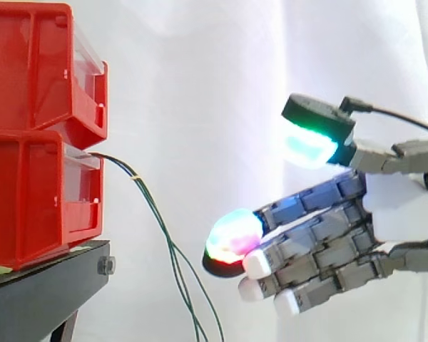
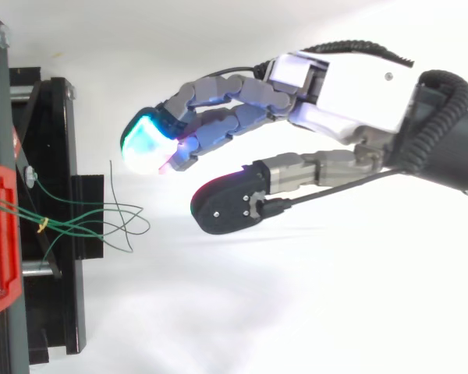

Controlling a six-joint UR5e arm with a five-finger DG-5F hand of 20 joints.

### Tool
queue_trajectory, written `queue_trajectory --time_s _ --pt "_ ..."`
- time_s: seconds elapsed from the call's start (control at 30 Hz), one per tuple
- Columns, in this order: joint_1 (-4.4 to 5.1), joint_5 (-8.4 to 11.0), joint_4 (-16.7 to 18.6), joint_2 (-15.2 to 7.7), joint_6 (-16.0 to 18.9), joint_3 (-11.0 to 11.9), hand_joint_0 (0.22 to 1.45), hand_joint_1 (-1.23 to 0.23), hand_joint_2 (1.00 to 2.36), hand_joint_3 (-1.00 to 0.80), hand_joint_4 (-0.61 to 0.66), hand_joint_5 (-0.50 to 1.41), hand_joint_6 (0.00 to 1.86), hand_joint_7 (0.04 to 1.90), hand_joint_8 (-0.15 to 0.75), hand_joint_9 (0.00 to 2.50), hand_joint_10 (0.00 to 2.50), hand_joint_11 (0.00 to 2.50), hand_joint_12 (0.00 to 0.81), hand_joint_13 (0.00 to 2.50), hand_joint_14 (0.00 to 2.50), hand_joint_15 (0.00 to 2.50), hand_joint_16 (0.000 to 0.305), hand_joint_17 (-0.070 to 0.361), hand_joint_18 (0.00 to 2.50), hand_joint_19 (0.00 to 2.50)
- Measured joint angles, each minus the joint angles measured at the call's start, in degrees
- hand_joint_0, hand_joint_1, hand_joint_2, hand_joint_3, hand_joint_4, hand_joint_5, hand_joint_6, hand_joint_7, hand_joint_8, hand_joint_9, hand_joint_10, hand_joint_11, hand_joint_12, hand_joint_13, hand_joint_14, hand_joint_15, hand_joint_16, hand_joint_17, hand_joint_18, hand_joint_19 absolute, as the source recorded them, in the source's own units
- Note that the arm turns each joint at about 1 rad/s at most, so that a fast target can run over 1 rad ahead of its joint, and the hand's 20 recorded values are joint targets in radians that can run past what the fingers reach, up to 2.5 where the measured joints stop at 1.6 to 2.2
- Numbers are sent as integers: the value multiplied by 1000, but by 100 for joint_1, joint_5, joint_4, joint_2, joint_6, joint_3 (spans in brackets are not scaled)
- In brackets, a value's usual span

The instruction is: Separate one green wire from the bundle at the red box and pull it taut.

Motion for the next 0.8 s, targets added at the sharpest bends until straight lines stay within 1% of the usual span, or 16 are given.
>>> queue_trajectory --time_s 0.17,0.27,0.43,0.6,0.8 --pt "-13 8 404 -241 44 0 545 -568 1006 -427 305 -191 503 772 289 740 11 292 365 512 8 167 49 109 454 262" --pt "-5 32 577 -311 5 0 545 -568 1005 -427 305 -190 502 773 289 745 11 298 365 513 6 168 49 109 456 253" --pt "6 65 675 -360 -124 0 546 -568 1005 -426 312 -187 502 776 289 748 9 301 365 513 6 168 48 109 456 262" --pt "2 84 814 -529 -60 17 546 -569 1006 -424 318 -184 502 782 292 761 10 298 366 523 7 177 48 108 461 268" --pt "5 139 891 -613 -130 83 547 -569 1006 -425 323 -183 502 788 294 767 10 303 365 536 7 180 48 108 471 270"
